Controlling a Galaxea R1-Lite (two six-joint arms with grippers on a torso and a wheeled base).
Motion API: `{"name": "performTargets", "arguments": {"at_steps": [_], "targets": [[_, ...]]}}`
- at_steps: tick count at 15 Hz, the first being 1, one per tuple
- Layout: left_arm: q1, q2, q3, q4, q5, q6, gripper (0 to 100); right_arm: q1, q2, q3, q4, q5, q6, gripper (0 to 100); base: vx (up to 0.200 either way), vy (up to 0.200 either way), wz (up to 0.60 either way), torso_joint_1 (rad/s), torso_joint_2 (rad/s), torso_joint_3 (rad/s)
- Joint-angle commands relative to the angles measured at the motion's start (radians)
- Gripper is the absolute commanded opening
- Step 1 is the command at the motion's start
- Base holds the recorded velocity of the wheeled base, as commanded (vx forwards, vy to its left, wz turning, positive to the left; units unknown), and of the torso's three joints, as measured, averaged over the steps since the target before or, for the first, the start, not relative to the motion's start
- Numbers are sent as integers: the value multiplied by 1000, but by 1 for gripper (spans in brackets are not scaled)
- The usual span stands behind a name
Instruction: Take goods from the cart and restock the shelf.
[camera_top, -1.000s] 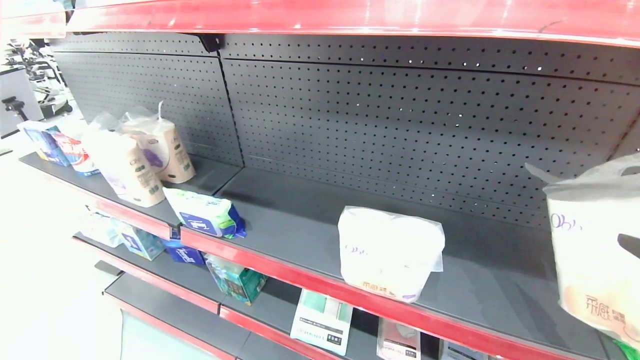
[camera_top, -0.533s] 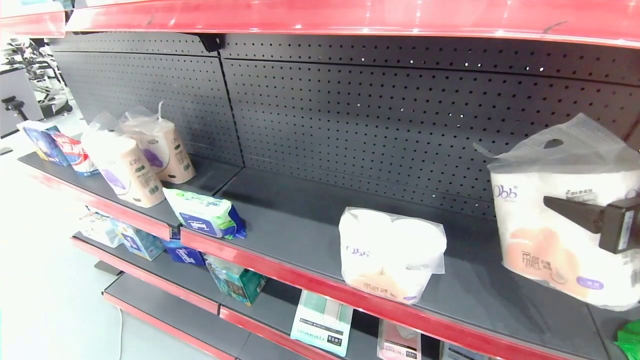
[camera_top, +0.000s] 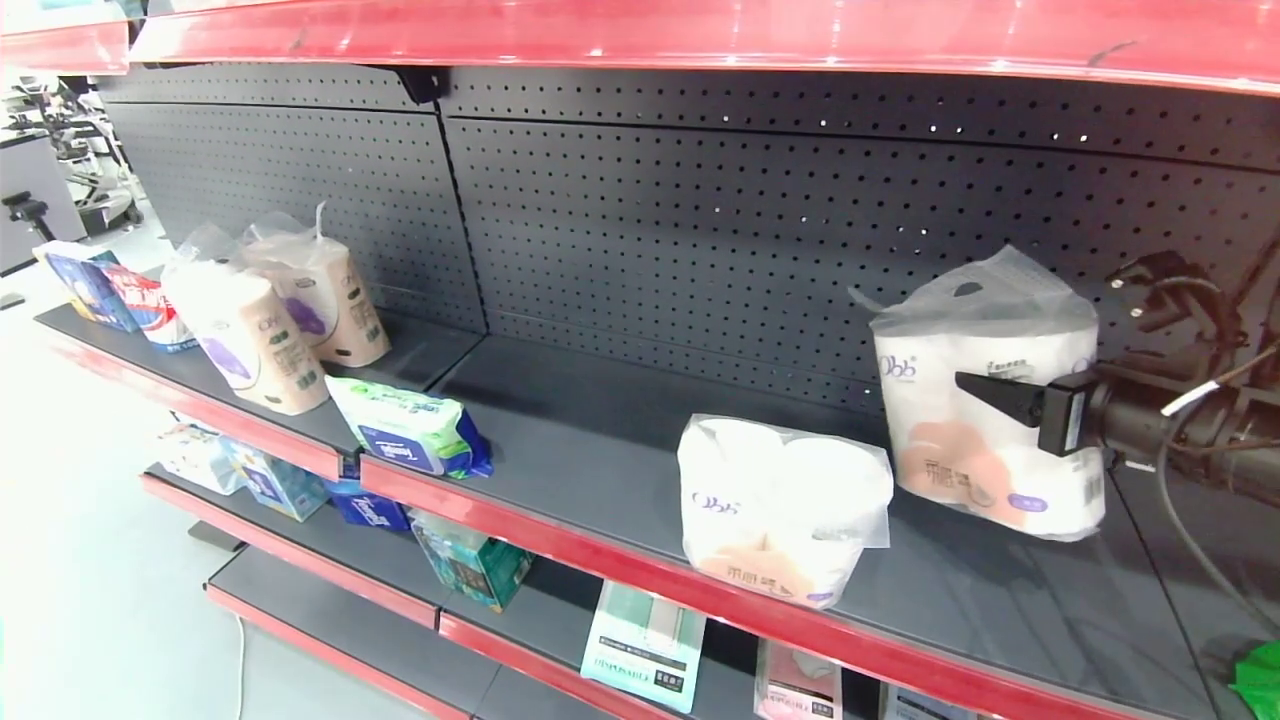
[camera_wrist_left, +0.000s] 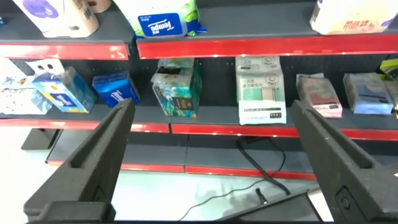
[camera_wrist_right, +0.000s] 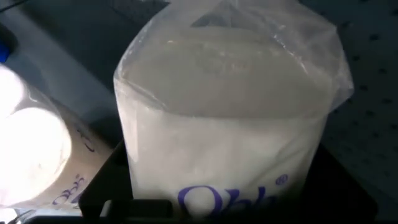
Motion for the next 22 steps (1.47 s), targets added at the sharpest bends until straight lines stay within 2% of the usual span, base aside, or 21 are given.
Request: {"name": "performTargets", "arguments": {"at_steps": [1, 5, 7, 13, 18, 22], "targets": [[2, 4, 7, 0, 1, 0, 100, 9, 119, 6, -42, 38, -1, 0, 0, 0, 0, 0, 0, 0], [2, 1, 35, -14, 3, -2, 100, 19, 334, -11, -314, 131, 6, 0, 0, 0, 0, 0, 0, 0], [2, 4, 36, -20, 4, -2, 100, 19, 426, -49, -387, 181, 7, 0, 0, 0, 0, 0, 0, 0], [2, 6, 36, -20, 4, -2, 100, 76, 553, -251, -398, 230, 50, 0, 0, 0, 0, 0, 0, 0], [2, 8, 35, -20, 3, -2, 100, 85, 578, -231, -398, 256, 42, 0, 0, 0, 0, 0, 0, 0], [2, 8, 35, -20, 4, -2, 100, 42, 578, -213, -394, 277, 1, 0, 0, 0, 0, 0, 0, 0]]}}
